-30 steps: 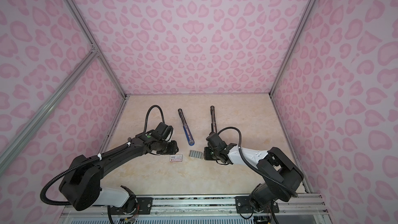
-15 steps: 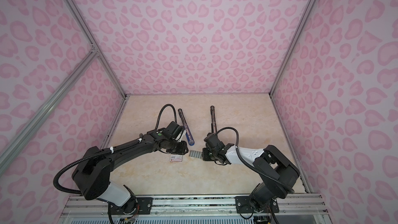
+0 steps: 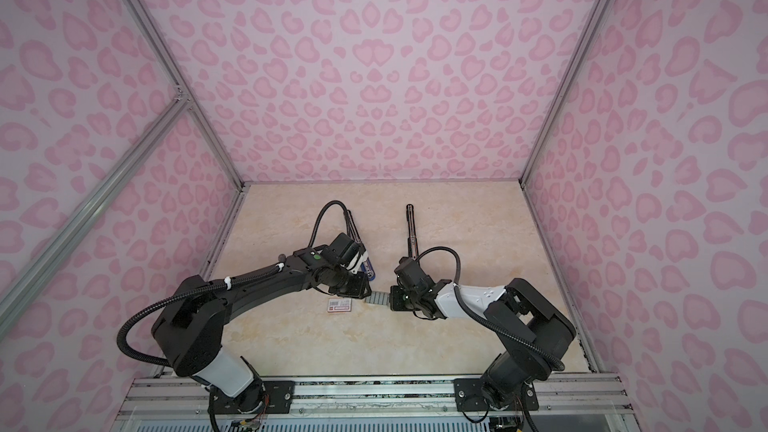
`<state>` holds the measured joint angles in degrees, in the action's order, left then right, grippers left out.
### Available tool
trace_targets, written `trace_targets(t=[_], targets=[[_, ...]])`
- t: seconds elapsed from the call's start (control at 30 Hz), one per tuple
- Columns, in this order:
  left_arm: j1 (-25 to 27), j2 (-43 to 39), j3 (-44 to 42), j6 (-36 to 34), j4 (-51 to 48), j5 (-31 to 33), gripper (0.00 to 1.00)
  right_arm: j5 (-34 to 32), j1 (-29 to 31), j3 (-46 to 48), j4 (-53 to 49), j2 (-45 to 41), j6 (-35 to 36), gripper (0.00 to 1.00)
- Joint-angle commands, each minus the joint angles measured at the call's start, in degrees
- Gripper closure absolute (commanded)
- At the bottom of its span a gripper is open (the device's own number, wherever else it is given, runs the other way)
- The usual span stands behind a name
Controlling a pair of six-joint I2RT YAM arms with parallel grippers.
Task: Load the staples into the stapler
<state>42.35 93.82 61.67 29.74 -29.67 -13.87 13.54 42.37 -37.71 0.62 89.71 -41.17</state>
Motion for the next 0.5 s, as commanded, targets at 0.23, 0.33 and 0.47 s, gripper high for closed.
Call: trace_targets(t=[0.23,0.33,0.47], targets=[[0.60,2.06,2.56,-0.64,0.13,-2.55,0.63,-1.80,-1.22,2.29,-3.60,-8.08,0.49,0.69],[1.45,2.83,3.61,-0.88,-0.37,-2.96,0.74,-2.32,-1.76,3.96,-3.79,-10.78,0.27,0.70],[2.45,4.91,5.78,-0.91,-1.51,-3.65,0.81,-2.88,-2.67,6.47,-3.77,-13.68,-0.13,0.72]])
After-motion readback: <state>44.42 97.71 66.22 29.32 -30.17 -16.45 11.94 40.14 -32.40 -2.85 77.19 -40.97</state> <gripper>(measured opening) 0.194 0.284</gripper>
